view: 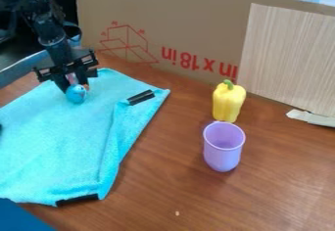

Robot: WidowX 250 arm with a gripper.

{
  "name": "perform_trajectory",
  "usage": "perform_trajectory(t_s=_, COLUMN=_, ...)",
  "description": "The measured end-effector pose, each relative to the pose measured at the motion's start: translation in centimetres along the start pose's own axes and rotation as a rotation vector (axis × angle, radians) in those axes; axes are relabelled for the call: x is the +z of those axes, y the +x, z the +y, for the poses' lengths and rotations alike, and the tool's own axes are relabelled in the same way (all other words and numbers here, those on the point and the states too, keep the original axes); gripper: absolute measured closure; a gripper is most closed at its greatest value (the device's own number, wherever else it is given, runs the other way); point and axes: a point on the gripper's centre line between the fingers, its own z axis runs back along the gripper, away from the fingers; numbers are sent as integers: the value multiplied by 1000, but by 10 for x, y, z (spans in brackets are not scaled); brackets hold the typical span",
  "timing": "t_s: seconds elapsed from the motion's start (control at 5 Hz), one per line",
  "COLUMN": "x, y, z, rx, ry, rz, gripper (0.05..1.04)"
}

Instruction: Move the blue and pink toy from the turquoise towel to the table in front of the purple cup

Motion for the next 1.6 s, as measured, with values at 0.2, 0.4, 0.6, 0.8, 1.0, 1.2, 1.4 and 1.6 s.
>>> perform_trajectory(t_s=0.2, x=14, y=-4, z=-9, rx=-54, ry=-44, rz=25, gripper=677)
perform_trajectory(t_s=0.4, x=46, y=-5, z=-21, rx=-114, ry=-104, rz=25, gripper=677)
perform_trajectory(t_s=0.6, x=68, y=-21, z=-36, rx=-174, ry=-146, rz=61, gripper=677)
perform_trajectory(t_s=0.8, x=78, y=-52, z=-46, rx=-244, ry=-157, rz=96, gripper=677)
perform_trajectory(t_s=1.0, x=83, y=-97, z=-48, rx=-330, ry=-160, rz=113, gripper=677)
perform_trajectory(t_s=1.2, x=86, y=-144, z=-49, rx=-396, ry=-154, rz=129, gripper=677)
perform_trajectory(t_s=1.4, x=86, y=-195, z=-52, rx=-491, ry=-143, rz=147, gripper=677)
perform_trajectory(t_s=1.6, x=79, y=-231, z=-58, rx=-534, ry=-108, rz=173, gripper=677)
